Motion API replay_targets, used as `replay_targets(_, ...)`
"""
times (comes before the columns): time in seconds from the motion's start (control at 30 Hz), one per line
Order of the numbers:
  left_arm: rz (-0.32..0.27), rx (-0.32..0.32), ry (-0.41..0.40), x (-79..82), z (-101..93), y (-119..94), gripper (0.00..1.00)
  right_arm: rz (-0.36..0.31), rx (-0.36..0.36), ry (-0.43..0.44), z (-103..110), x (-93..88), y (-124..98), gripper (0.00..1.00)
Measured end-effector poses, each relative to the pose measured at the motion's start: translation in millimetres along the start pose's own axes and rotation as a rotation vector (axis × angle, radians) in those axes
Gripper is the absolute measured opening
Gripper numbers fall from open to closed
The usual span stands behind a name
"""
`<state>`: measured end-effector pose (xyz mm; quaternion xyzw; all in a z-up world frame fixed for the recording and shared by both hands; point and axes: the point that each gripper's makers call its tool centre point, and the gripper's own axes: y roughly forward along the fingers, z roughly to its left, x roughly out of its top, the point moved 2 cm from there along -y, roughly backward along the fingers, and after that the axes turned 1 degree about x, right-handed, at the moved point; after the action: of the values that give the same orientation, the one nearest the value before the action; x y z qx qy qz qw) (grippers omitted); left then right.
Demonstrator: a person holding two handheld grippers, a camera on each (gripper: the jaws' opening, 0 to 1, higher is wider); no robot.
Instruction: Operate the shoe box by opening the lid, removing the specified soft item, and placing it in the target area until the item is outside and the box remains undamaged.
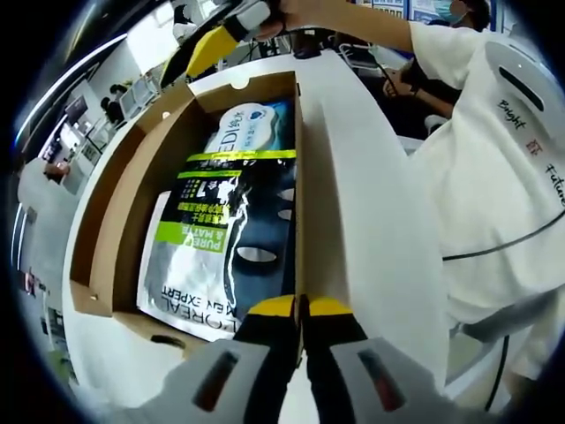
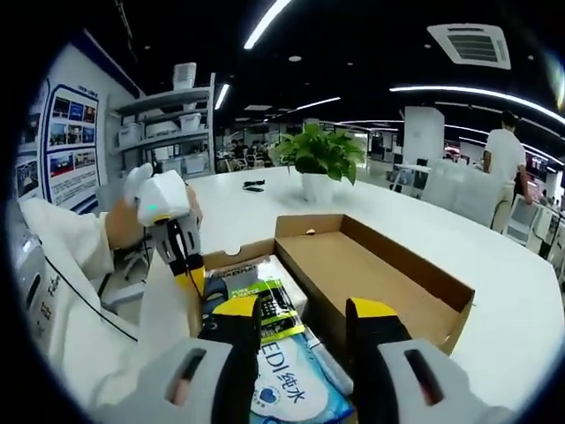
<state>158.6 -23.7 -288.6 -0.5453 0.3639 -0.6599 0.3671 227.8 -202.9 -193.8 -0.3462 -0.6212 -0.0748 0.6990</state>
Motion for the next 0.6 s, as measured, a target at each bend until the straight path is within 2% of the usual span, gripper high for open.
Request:
replay_targets(0.37,0.000,-0.001,0.003,0.0,-0.3,0,0.02,0.013,0.015,0.013,2,-7.5,2,0.39)
replay_targets(0.6,-0.001,0.000,0.005,0.1,-0.5,0,0.02,0.054,0.018,0.016,0,-18.6,4,0.39)
